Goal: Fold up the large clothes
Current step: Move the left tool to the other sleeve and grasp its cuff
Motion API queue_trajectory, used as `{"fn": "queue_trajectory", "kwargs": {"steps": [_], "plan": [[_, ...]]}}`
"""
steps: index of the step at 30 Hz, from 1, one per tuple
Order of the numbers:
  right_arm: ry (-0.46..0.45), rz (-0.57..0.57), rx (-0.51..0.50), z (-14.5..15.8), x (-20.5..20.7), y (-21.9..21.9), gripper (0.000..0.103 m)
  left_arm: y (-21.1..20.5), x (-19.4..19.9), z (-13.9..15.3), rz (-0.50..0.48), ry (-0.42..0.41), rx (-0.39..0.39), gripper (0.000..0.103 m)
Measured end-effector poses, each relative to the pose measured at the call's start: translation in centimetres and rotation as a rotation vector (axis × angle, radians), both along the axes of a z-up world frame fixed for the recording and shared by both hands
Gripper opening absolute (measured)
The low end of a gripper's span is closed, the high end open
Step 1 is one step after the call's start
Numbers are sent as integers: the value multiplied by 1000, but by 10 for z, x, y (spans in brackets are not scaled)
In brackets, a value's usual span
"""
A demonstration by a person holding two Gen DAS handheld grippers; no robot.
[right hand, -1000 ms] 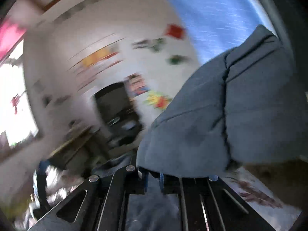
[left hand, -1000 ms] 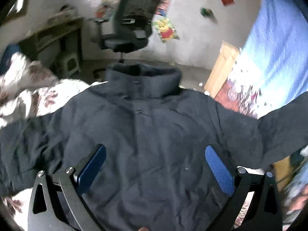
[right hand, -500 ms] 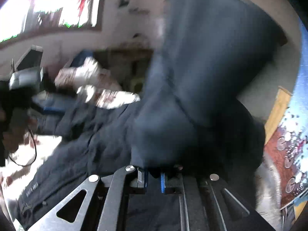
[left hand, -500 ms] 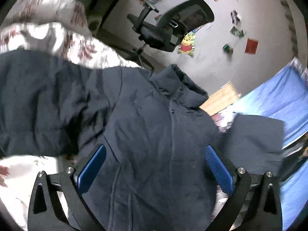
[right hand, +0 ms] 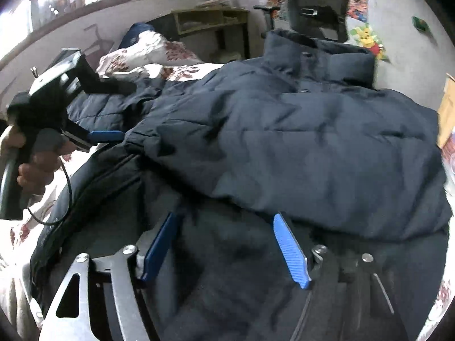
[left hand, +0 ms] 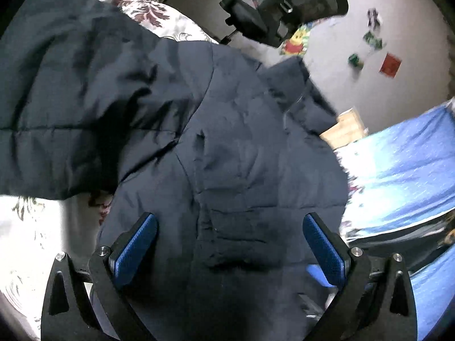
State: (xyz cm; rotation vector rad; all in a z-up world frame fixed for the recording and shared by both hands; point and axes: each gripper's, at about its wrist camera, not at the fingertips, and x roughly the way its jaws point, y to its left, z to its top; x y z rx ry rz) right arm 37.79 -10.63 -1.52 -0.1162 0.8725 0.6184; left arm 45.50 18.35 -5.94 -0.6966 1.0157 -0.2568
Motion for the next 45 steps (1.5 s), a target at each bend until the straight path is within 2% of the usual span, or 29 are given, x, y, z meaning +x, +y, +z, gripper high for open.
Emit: {"fn": "queue_trajectory", "kwargs": {"steps": [2, 3, 4, 5, 6, 8, 10, 13, 15, 17, 20, 22, 24, 26, 30, 32, 34, 36, 37, 39, 41, 45], "plan": [[2, -40, 13, 5, 0, -16, 73, -12, 6, 2, -10, -1, 81, 98], [-4, -68, 17, 8, 1, -27, 73, -18, 9, 0, -15, 2, 123, 83], [-14, -93, 20, 10, 2, -33, 73, -25, 12, -2, -19, 14, 181, 57], [-25, -118, 19, 14, 3, -41, 73, -32, 16, -4, -13, 41, 259, 46], [-34, -135, 15, 16, 5, -47, 73, -37, 18, -8, -10, 60, 309, 36], [-70, -192, -25, 24, 12, -60, 76, -43, 13, -4, 26, 21, 370, 13], [-110, -250, -68, 32, 25, -69, 77, -46, 8, 7, 40, -38, 416, 8], [-176, -302, -76, 43, 47, -81, 78, -48, -5, 31, 91, -127, 539, 7], [-191, -331, -111, 42, 69, -82, 79, -46, -8, 41, 109, -156, 584, 7], [-164, -336, -139, 33, 93, -82, 79, -51, -1, 35, 68, -113, 636, 7], [-68, -328, -178, 9, 125, -79, 79, -56, 7, 6, 19, -16, 706, 7], [-6, -325, -214, -10, 139, -77, 79, -59, 9, -9, 11, -1, 743, 7], [16, -323, -222, -22, 143, -76, 81, -62, 13, -19, 5, 5, 756, 7], [30, -325, -220, -31, 145, -77, 83, -59, 13, -24, 21, 20, 732, 9], [13, -347, -218, -25, 142, -78, 84, -37, 6, -13, 126, 42, 567, 18], [-23, -333, -168, -10, 131, -74, 84, -26, 1, -2, 160, 51, 500, 29], [-74, -304, -133, 5, 120, -63, 86, -15, -13, 12, 209, 32, 453, 49], [-116, -258, -97, 20, 110, -44, 90, -1, -30, 28, 265, -4, 395, 64], [-125, -234, -82, 25, 106, -35, 91, 7, -41, 36, 295, -18, 369, 68], [-137, -169, -54, 36, 96, -10, 92, 20, -56, 49, 328, -31, 334, 68], [-144, -122, -42, 41, 89, 12, 93, 39, -74, 61, 377, -1, 322, 68], [-155, -34, -24, 41, 71, 58, 94, 90, -112, 76, 551, 50, 291, 69]]}}
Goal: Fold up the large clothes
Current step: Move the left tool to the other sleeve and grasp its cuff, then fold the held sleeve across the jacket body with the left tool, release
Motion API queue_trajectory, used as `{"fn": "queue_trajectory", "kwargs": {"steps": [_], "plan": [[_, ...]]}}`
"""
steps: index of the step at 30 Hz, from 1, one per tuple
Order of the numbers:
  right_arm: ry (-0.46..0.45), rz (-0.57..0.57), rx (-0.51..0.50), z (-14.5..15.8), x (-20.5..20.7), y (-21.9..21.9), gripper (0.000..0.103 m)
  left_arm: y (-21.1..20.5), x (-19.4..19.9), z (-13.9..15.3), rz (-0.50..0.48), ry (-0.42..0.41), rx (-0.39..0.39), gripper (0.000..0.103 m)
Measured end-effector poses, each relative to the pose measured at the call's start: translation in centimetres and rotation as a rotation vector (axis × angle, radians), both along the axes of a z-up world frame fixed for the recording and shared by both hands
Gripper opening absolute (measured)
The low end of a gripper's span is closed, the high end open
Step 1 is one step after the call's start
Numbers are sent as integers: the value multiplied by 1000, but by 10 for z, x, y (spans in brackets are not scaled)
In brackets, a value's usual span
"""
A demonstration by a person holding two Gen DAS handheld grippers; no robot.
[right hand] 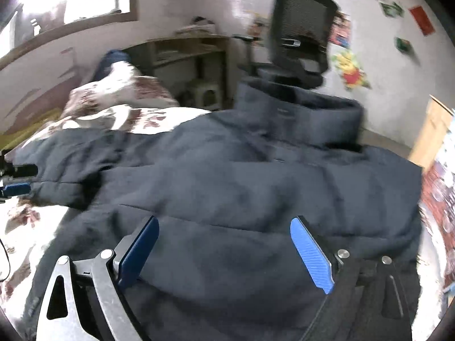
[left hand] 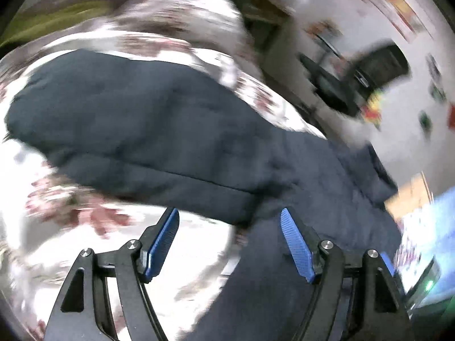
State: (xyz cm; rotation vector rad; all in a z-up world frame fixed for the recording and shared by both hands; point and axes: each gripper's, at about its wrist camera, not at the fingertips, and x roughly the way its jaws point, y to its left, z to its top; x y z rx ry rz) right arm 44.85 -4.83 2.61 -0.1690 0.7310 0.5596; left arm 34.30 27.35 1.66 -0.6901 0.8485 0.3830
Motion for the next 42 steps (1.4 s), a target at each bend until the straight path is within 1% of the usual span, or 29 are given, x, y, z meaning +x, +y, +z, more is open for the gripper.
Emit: {"fn": "queue_trajectory", "kwargs": {"steps": [3, 5, 7, 11, 14, 17, 18, 19, 20, 21, 22, 23, 24, 25, 27, 30, 33, 34, 36, 37, 38, 40, 42], "plan": [[14, 48, 12, -5, -5, 32, 94, 49, -34, -2, 162, -11, -69, 76], [24, 70, 11, -10, -6, 51, 94, 78, -51, -12, 246, -20, -132, 76], [31, 80, -8, -16, -5, 67, 94, 104, -64, -23, 300, -60, -204, 76], [37, 107, -12, -26, -4, 85, 94, 129, -79, -33, 354, -110, -252, 75], [38, 86, -40, -38, -1, 96, 94, 134, -81, -46, 378, -129, -284, 75], [44, 63, -70, -51, 2, 103, 94, 141, -84, -52, 387, -144, -291, 74], [43, 55, -79, -55, 3, 105, 94, 142, -85, -52, 385, -154, -283, 68], [41, 51, -80, -57, 3, 106, 96, 145, -86, -52, 383, -160, -272, 55], [41, 48, -80, -58, 3, 106, 97, 145, -86, -50, 378, -157, -242, 47], [42, 47, -80, -59, 3, 107, 98, 146, -86, -48, 369, -155, -214, 33], [46, 47, -78, -58, 4, 107, 98, 143, -86, -41, 352, -162, -178, 22], [52, 50, -73, -57, 4, 106, 98, 140, -84, -39, 340, -171, -156, 19], [57, 54, -60, -54, 4, 103, 98, 135, -84, -30, 312, -193, -125, 14], [57, 54, -47, -51, 3, 100, 98, 130, -85, -23, 285, -217, -101, 12], [50, 50, -15, -42, -1, 88, 98, 110, -83, 8, 196, -294, -13, 10], [40, 37, 14, -28, -5, 67, 98, 74, -72, 52, 65, -369, 121, 8], [37, 2, 52, -12, -8, 37, 98, 25, -56, 93, -85, -437, 219, 8], [35, -7, 63, -8, -9, 31, 98, 3, -51, 106, -145, -461, 250, 8], [24, -36, 101, 6, -12, 6, 98, -28, -39, 121, -233, -492, 277, 8], [19, -45, 112, 11, -13, -2, 98, -51, -34, 128, -287, -504, 299, 8], [7, -61, 128, 19, -15, -16, 98, -65, -29, 131, -319, -509, 312, 8], [-16, -87, 155, 32, -20, -38, 98, -98, -20, 134, -394, -519, 327, 8], [-34, -122, 178, 46, -25, -65, 98, -129, -9, 128, -462, -512, 337, 8]]}}
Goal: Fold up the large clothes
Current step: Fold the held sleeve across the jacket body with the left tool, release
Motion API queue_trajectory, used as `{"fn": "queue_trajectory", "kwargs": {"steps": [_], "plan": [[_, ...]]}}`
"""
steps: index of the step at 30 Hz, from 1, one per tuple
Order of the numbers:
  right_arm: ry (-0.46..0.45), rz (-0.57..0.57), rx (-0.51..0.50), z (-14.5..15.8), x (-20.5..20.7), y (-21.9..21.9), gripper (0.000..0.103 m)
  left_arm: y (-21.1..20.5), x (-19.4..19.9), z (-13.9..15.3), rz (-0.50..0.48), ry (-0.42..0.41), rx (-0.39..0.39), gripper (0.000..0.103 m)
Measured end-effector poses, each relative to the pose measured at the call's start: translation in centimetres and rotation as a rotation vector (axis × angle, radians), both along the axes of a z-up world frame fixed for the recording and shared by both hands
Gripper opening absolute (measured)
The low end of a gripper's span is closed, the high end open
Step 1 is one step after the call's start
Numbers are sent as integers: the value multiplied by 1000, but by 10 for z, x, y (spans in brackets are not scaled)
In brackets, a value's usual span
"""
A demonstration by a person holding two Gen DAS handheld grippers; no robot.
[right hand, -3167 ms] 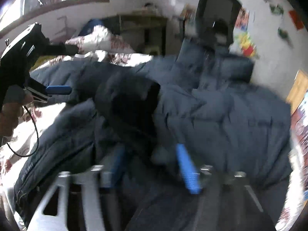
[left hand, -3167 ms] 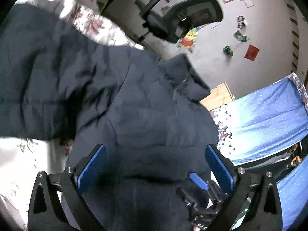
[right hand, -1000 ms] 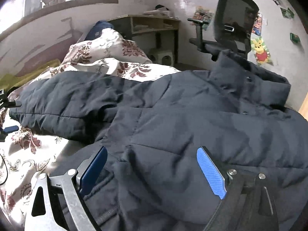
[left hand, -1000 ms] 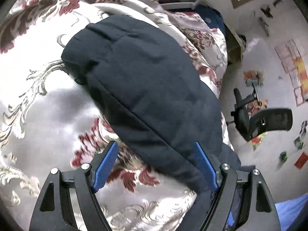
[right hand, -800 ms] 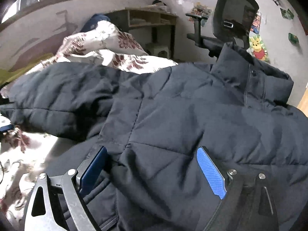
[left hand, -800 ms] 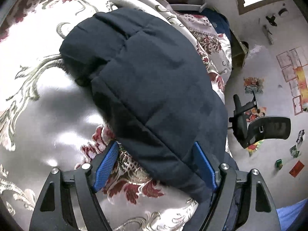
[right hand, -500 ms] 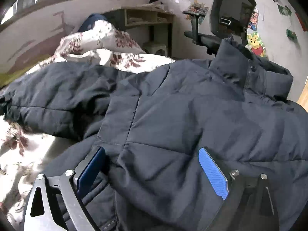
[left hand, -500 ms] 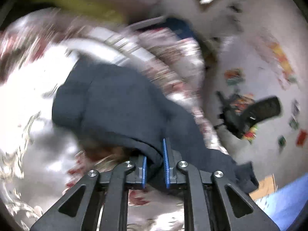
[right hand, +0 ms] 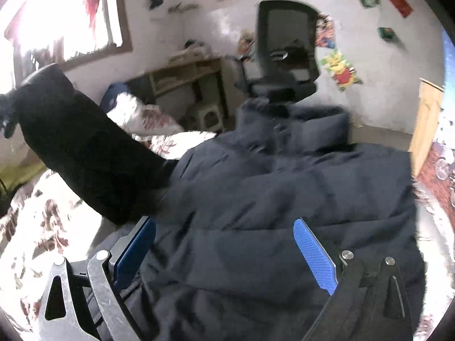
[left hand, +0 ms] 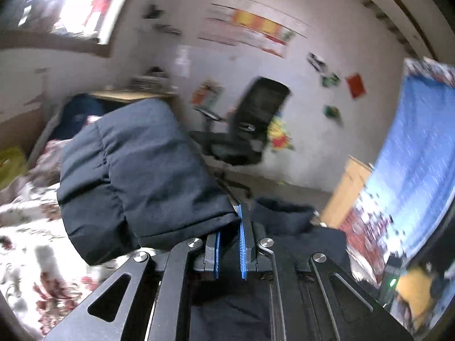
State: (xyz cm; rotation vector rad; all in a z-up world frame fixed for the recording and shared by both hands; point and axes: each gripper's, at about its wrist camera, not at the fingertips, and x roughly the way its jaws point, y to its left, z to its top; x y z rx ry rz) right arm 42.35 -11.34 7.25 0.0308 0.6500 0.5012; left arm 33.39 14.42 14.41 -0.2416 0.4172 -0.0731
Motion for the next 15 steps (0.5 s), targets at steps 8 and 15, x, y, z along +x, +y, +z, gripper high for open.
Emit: {"fn": "queue_trajectory", "kwargs": {"steps": [8, 15], "plan": [[-8, -88, -4, 24, -5, -80, 98, -94, 35, -41, -197, 112, -32, 7], [43, -175, 23, 10, -1, -132, 98, -167, 72, -90, -333, 291, -68, 7]]}}
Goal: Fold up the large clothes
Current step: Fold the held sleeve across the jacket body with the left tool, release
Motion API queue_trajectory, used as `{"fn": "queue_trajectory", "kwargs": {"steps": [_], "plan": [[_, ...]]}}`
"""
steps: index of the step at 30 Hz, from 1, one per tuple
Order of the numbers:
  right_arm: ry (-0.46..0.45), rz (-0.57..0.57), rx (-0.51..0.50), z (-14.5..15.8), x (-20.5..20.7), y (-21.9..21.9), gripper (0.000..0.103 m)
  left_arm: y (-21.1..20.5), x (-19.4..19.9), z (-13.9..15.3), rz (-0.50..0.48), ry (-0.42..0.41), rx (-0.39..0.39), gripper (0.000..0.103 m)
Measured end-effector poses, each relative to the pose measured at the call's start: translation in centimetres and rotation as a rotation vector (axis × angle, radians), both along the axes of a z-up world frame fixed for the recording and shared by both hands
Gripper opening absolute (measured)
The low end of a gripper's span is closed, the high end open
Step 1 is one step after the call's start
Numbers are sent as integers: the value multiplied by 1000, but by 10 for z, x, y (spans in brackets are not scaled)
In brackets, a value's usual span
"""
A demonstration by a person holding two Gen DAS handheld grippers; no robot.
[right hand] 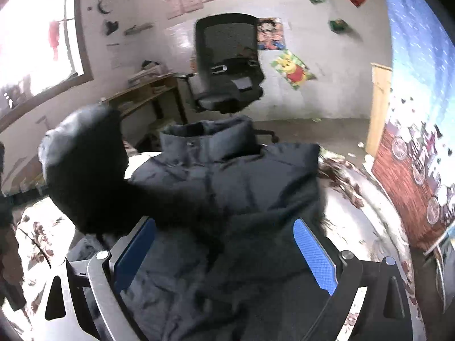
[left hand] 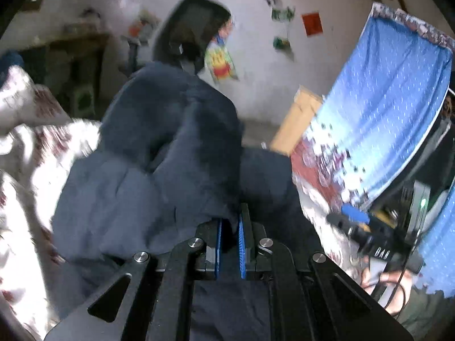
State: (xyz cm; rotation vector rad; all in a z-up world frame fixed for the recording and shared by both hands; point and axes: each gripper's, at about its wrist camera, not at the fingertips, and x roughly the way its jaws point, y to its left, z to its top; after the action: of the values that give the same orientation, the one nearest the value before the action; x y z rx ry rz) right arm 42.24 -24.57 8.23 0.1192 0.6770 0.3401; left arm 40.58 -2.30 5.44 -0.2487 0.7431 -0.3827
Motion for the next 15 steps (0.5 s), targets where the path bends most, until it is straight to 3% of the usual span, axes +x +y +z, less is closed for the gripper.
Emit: {"fn": "queue_trajectory", "kwargs": {"steps": [4, 9, 11, 14, 15], "plan": [[48, 6, 54, -16, -1, -16, 98, -17, 12, -39, -27, 117, -35, 7], [103, 58, 129, -29, 2, -24, 98, -29, 23, -72, -24, 184, -56, 8], [131, 70, 173, -34, 6, -24, 98, -27, 26, -79, -37, 215, -66, 13], [177, 51, 270, -41, 14, -28, 98, -22, 23, -86, -82, 249, -103, 38], [184, 46, 292, -42, 16, -27, 98, -20, 21, -86, -93, 247, -108, 51]]}}
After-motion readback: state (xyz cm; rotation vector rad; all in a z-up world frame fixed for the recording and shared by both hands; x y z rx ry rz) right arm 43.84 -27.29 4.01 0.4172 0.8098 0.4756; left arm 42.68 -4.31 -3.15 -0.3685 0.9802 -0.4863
